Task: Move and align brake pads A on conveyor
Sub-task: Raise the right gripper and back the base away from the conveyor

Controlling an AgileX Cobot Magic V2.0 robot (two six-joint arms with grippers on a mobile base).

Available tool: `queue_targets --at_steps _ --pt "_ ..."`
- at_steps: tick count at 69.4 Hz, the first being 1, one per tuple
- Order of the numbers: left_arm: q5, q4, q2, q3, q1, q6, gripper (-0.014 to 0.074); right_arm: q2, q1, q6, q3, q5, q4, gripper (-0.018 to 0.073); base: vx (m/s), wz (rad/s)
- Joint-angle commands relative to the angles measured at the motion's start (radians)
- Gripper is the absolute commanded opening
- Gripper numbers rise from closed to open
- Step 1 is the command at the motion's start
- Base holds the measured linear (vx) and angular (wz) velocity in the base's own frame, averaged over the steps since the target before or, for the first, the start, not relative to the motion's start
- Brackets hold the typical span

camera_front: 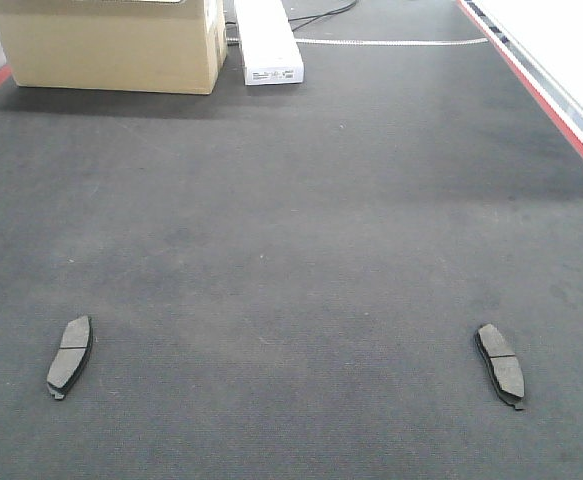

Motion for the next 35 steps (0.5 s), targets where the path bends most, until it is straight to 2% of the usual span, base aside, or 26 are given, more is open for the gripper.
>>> queue_targets --at_steps 1,19,29,35 --pt "-0.079 -0.011 0.008 -0.025 -0.006 0.001 0.0461 -0.073 -0.008 -0.008 0.041 -0.118 0.000 0.0435 0.00 0.00" --pt "-0.079 -0.011 0.008 -0.025 -0.006 0.001 0.0461 -0.282 -0.008 -0.011 0.192 -0.251 -0.006 0.0435 0.00 0.00" --pt "-0.079 -0.011 0.008 -0.025 -0.006 0.001 0.0461 -0.318 -0.008 -0.011 0.240 -0.342 -0.006 0.0435 0.00 0.00" --pt "-0.079 -0.011 0.008 -0.025 -0.006 0.001 0.0461 -0.320 -0.008 -0.010 0.243 -0.344 -0.006 0.0435 0.00 0.00"
